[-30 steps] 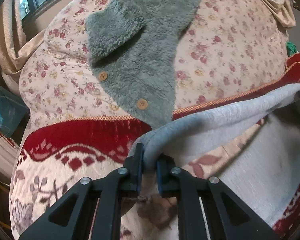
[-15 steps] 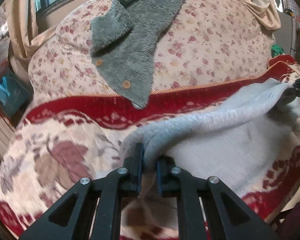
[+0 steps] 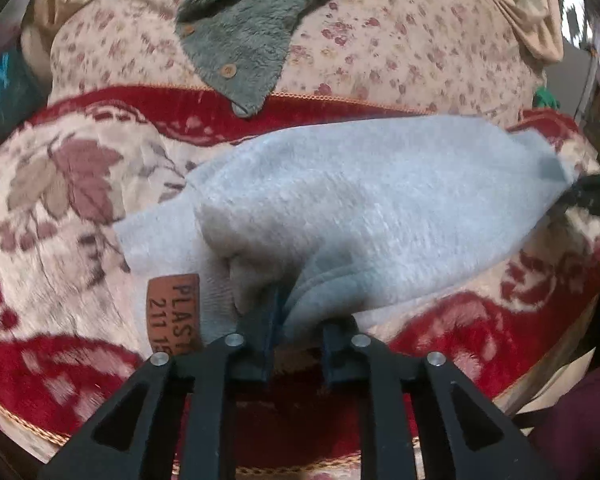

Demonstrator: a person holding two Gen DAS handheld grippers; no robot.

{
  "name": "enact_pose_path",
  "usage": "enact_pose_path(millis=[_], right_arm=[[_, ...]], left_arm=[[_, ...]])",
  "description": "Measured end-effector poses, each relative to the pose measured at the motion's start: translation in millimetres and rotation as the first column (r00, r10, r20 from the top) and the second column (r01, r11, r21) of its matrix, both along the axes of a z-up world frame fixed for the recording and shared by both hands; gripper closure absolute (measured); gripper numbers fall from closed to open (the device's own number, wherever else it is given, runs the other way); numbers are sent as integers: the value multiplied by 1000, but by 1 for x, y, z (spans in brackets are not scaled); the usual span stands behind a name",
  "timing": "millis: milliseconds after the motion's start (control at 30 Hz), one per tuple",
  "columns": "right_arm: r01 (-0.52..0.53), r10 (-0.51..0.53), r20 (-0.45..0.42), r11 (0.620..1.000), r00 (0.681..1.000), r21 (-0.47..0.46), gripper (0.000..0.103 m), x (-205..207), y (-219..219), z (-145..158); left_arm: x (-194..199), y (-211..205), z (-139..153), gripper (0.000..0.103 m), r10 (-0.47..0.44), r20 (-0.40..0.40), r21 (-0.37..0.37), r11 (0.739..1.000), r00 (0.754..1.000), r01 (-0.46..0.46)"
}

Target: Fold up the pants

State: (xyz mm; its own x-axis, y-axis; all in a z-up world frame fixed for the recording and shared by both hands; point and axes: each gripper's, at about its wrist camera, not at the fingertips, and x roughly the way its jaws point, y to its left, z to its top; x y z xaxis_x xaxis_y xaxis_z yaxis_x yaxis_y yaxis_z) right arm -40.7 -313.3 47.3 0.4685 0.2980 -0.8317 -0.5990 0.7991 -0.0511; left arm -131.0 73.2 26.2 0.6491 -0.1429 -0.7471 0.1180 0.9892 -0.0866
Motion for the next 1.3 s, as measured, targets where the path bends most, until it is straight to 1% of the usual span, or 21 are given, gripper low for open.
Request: enact_pose_path(millis=[67,100,133,200,233,300,367,400,467,533,600,733,833,867,967,1100,1133,1167,1233,1267,1300], right_arm=[[10,-10,10,1000,1000,29,86,-1,-4,-4],[5,-6,17,999,1000,35,86,-3,-5,-6],[1,-1,23,999,1000,35,86,-4,-6,-7],[-5,4,31,999,1000,37,84,-7,-8,-6],[-6,4,34,999,999,43,83,-9,-9,-3],[-13,10,45,997,999,70,80,-13,-13,2],[-7,5,19,995,1000,96,76,-15,-18,6],[-4,4,-1,993,1000,118,73,-16,-21,8],[14,-8,-34,982,999,190,60,-19,-34,15],[68,-58,-46,965,997,254,38,-23,-50,23],[121,-111,-52,951,992,285,36,-26,-67,28],[234,-223,-69,918,972,322,35,-29,-108,35],[353,-336,-113,860,935,368,32,-25,-150,37],[398,-376,-134,832,917,388,31,-21,-165,36],[522,-464,-242,713,852,468,29,-14,-207,29],[612,-455,-410,545,790,573,29,-1,-238,13],[619,-448,-429,515,784,593,29,2,-241,11],[627,-446,-443,497,778,600,29,5,-241,9],[680,-454,-507,447,733,581,29,12,-243,-1],[706,-435,-557,411,708,576,28,16,-244,-10],[713,-420,-577,388,700,583,28,17,-244,-14]], left_arm=[[-1,3,6,79,22,-4,-12,1000,1000,-22],[-2,3,7,69,28,-4,-8,1000,1000,-28],[-4,2,10,41,31,-5,1,1000,1000,-31],[-13,0,19,10,42,14,18,999,999,-42],[-17,0,23,10,33,32,4,999,999,-33],[-22,6,28,10,44,27,-30,999,999,-43],[-25,10,32,10,78,29,-50,996,997,-77],[-26,11,36,10,86,34,-87,993,996,-83],[-24,7,43,10,97,43,-125,988,994,-91],[-19,-3,51,10,91,68,-164,983,994,-79],[-12,-17,55,10,79,82,-201,978,994,-61],[8,-65,58,10,-7,94,-248,968,996,31],[21,-112,57,10,-102,94,-260,958,990,124],[24,-123,56,10,-126,95,-260,954,988,146],[34,-170,55,10,-207,103,-253,941,973,227],[45,-232,54,10,-317,114,-211,918,942,334],[47,-241,53,10,-331,114,-204,915,937,348],[49,-251,51,10,-344,113,-196,912,932,360],[52,-270,49,10,-370,111,-170,907,922,385],[54,-281,47,10,-382,115,-148,906,917,397],[55,-285,46,10,-387,118,-131,907,914,401]])
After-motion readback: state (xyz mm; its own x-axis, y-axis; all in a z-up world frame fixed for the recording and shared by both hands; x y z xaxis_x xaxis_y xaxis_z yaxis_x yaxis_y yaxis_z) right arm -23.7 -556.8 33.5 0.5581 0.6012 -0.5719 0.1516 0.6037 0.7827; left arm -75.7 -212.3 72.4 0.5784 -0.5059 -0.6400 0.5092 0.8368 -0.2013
